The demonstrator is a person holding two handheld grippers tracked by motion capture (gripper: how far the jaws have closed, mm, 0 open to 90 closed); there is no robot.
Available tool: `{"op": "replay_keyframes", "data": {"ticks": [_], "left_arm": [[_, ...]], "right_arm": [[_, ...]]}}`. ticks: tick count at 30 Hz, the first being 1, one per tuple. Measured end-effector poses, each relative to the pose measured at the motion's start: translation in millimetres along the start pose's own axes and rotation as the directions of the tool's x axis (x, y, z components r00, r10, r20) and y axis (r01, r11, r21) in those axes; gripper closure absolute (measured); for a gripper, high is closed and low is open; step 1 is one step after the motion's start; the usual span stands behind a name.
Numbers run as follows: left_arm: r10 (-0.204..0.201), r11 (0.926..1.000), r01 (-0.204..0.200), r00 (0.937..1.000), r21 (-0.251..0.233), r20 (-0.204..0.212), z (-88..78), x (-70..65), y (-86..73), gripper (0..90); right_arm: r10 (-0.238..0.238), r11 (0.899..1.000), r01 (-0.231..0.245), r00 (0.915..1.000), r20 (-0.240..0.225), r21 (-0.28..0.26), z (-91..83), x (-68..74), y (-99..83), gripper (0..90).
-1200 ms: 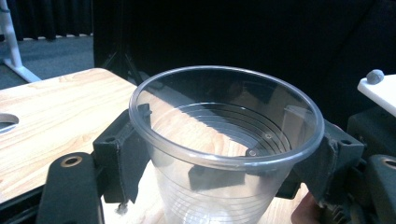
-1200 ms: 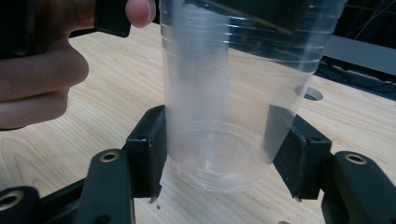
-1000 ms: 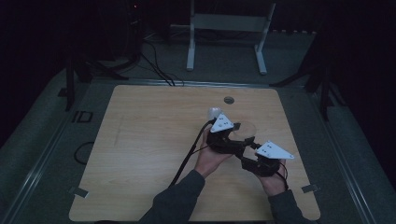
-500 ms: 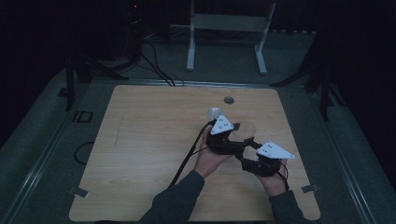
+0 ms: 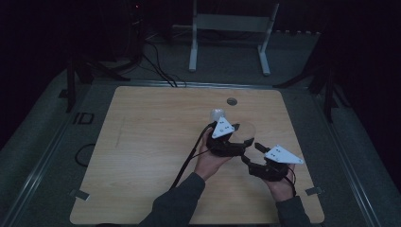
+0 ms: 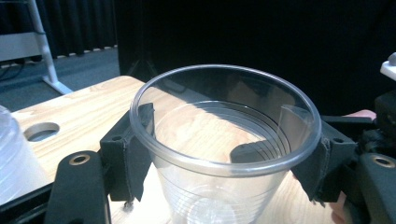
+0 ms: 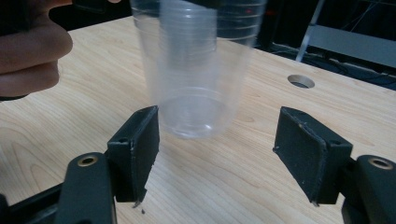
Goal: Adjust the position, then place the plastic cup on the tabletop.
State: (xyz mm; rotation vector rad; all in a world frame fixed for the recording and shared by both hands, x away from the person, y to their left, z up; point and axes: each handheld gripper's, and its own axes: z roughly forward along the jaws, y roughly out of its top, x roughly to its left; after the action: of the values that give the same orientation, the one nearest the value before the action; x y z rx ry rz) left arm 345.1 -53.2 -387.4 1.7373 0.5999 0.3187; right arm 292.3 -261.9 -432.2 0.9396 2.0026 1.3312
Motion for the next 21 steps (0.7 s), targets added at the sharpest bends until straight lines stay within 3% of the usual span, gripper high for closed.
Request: {"op": "replay_keyframes", "data": {"ticks": [21], "left_arm": [[0.027,0.9996,-0.027,0.9989,0.007,-0.038,-10.0,3.9,-9.2,29.0]], "right_arm": [[0.048,0.999,-0.047,0.9984,0.031,-0.018,-9.2,-11.2,-8.5,30.8]]}}
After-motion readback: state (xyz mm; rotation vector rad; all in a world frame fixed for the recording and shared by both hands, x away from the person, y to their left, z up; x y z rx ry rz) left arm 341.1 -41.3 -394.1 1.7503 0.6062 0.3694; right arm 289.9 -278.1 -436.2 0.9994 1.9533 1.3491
